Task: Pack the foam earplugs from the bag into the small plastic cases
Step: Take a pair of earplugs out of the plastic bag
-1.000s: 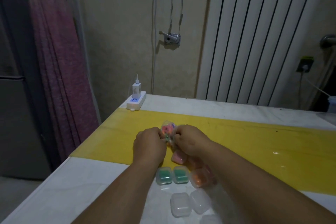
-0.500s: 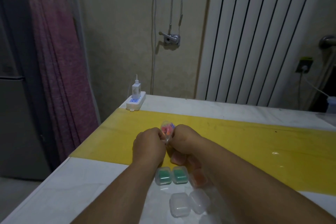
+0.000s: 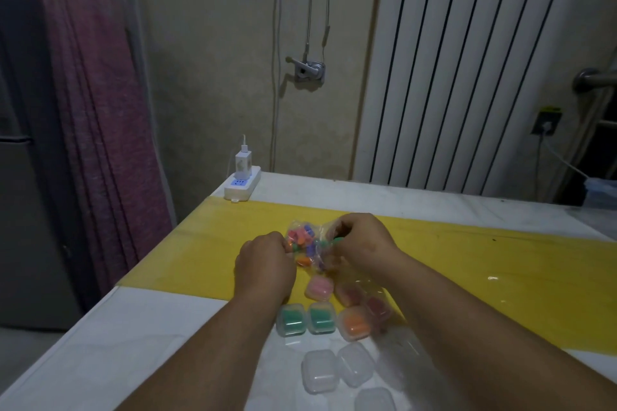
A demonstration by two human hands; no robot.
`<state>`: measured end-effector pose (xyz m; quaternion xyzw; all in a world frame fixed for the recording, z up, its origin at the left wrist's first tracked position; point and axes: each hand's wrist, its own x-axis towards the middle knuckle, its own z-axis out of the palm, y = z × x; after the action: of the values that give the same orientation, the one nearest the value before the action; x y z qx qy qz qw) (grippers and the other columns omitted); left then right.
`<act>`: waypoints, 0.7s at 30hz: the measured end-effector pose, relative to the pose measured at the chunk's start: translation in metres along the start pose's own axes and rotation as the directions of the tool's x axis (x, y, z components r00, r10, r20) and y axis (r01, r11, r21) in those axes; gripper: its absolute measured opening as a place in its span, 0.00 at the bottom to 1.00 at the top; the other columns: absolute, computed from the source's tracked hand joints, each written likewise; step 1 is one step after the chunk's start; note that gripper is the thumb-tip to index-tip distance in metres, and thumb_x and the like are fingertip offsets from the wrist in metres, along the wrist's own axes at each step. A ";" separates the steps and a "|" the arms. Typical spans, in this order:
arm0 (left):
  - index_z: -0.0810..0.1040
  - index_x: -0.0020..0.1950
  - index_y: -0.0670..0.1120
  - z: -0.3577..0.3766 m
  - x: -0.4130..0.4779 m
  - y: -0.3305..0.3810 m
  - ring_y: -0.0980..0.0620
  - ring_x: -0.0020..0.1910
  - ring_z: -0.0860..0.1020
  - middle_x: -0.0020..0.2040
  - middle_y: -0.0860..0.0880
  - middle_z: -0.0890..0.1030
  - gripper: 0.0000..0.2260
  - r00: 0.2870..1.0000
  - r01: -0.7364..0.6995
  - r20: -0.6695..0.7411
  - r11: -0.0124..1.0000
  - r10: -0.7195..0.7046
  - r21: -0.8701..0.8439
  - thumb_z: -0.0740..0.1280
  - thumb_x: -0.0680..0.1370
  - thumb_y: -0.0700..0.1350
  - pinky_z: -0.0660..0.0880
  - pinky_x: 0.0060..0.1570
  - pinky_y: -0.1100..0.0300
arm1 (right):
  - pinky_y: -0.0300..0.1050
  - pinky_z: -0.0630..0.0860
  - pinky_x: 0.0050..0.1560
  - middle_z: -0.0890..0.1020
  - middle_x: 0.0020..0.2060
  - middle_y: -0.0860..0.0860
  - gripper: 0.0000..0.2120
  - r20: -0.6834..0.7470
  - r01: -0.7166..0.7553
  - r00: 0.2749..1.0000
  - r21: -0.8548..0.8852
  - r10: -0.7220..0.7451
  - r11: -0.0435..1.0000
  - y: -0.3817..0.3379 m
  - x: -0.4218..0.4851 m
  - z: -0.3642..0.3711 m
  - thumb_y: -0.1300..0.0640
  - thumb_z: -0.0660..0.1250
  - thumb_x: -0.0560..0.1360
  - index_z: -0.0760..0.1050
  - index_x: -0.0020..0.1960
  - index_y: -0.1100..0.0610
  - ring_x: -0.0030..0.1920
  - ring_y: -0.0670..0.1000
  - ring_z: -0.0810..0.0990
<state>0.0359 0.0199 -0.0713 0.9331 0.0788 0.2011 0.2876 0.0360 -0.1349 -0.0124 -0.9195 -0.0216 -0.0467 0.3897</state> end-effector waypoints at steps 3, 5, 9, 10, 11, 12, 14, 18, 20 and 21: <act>0.80 0.47 0.49 -0.002 0.000 0.001 0.46 0.47 0.77 0.45 0.48 0.82 0.04 1.000 0.006 0.018 1.000 -0.006 -0.005 0.66 0.77 0.46 0.77 0.47 0.51 | 0.41 0.72 0.38 0.80 0.40 0.49 0.11 -0.076 -0.017 0.997 0.053 0.021 0.998 0.009 -0.006 -0.010 0.67 0.71 0.71 0.77 0.37 0.52 0.43 0.51 0.78; 0.80 0.48 0.51 -0.004 -0.002 0.003 0.47 0.49 0.76 0.48 0.49 0.82 0.04 1.000 0.006 0.017 1.000 -0.006 0.004 0.66 0.76 0.46 0.77 0.48 0.51 | 0.41 0.72 0.41 0.81 0.41 0.50 0.09 -0.121 -0.021 0.992 0.096 0.032 0.995 0.016 -0.014 -0.018 0.64 0.73 0.71 0.78 0.39 0.52 0.45 0.52 0.79; 0.78 0.56 0.57 -0.019 -0.012 0.020 0.51 0.56 0.71 0.58 0.54 0.76 0.10 0.986 -0.069 -0.151 0.997 0.071 0.021 0.68 0.76 0.47 0.71 0.53 0.57 | 0.42 0.75 0.43 0.82 0.43 0.51 0.10 -0.135 -0.017 0.990 0.205 0.045 0.979 0.026 -0.036 -0.028 0.64 0.76 0.70 0.77 0.40 0.53 0.46 0.52 0.81; 0.79 0.55 0.56 -0.024 -0.015 0.028 0.53 0.56 0.71 0.56 0.54 0.77 0.09 0.974 -0.145 -0.182 0.988 0.134 -0.052 0.68 0.76 0.46 0.70 0.53 0.59 | 0.42 0.76 0.44 0.83 0.43 0.52 0.10 -0.132 -0.014 0.990 0.249 0.048 0.968 0.027 -0.042 -0.031 0.64 0.76 0.70 0.77 0.40 0.53 0.47 0.52 0.81; 0.80 0.54 0.54 -0.029 -0.019 0.036 0.55 0.53 0.72 0.54 0.54 0.78 0.08 0.963 -0.231 -0.181 0.961 0.202 -0.153 0.68 0.76 0.44 0.70 0.52 0.61 | 0.44 0.77 0.45 0.84 0.43 0.53 0.10 -0.132 -0.011 0.990 0.294 0.052 0.956 0.028 -0.048 -0.034 0.65 0.76 0.69 0.77 0.41 0.53 0.47 0.53 0.82; 0.81 0.52 0.54 -0.034 -0.026 0.044 0.57 0.50 0.74 0.51 0.56 0.78 0.08 0.954 -0.294 -0.139 0.914 0.264 -0.280 0.68 0.76 0.42 0.71 0.50 0.62 | 0.45 0.78 0.46 0.84 0.43 0.54 0.10 -0.135 -0.005 0.989 0.333 0.053 0.943 0.030 -0.054 -0.036 0.66 0.76 0.69 0.78 0.42 0.55 0.47 0.53 0.83; 0.81 0.51 0.56 -0.042 -0.041 0.058 0.61 0.44 0.77 0.46 0.59 0.79 0.11 0.935 -0.284 0.029 0.796 0.354 -0.534 0.70 0.76 0.41 0.74 0.45 0.67 | 0.44 0.78 0.46 0.85 0.42 0.56 0.09 -0.141 0.015 0.989 0.396 0.045 0.918 0.031 -0.064 -0.043 0.66 0.76 0.68 0.78 0.42 0.57 0.46 0.54 0.84; 0.83 0.49 0.52 -0.038 -0.056 0.070 0.65 0.43 0.79 0.41 0.58 0.82 0.10 0.904 -0.176 0.192 0.741 0.383 -0.648 0.73 0.73 0.37 0.74 0.42 0.73 | 0.33 0.72 0.33 0.84 0.40 0.56 0.08 -0.129 0.056 0.992 0.457 0.004 0.888 0.032 -0.077 -0.053 0.66 0.76 0.69 0.78 0.41 0.57 0.36 0.47 0.79; 0.83 0.46 0.50 -0.036 -0.055 0.070 0.64 0.42 0.79 0.41 0.57 0.82 0.09 0.925 -0.171 0.163 0.759 0.344 -0.628 0.73 0.73 0.36 0.74 0.43 0.72 | 0.32 0.72 0.33 0.84 0.37 0.53 0.08 -0.148 0.067 0.989 0.460 0.002 0.885 0.036 -0.081 -0.051 0.67 0.76 0.68 0.80 0.40 0.57 0.33 0.42 0.78; 0.82 0.45 0.50 -0.035 -0.055 0.070 0.63 0.42 0.79 0.41 0.56 0.82 0.08 0.938 -0.155 0.148 0.761 0.313 -0.630 0.73 0.73 0.36 0.75 0.44 0.71 | 0.32 0.73 0.34 0.84 0.36 0.50 0.08 -0.162 0.063 0.987 0.466 0.015 0.882 0.039 -0.082 -0.050 0.67 0.76 0.68 0.81 0.39 0.55 0.33 0.42 0.78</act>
<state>-0.0265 -0.0343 -0.0230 0.8102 -0.1442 0.1336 0.5522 -0.0465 -0.1977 -0.0143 -0.7904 -0.0121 -0.1191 0.6007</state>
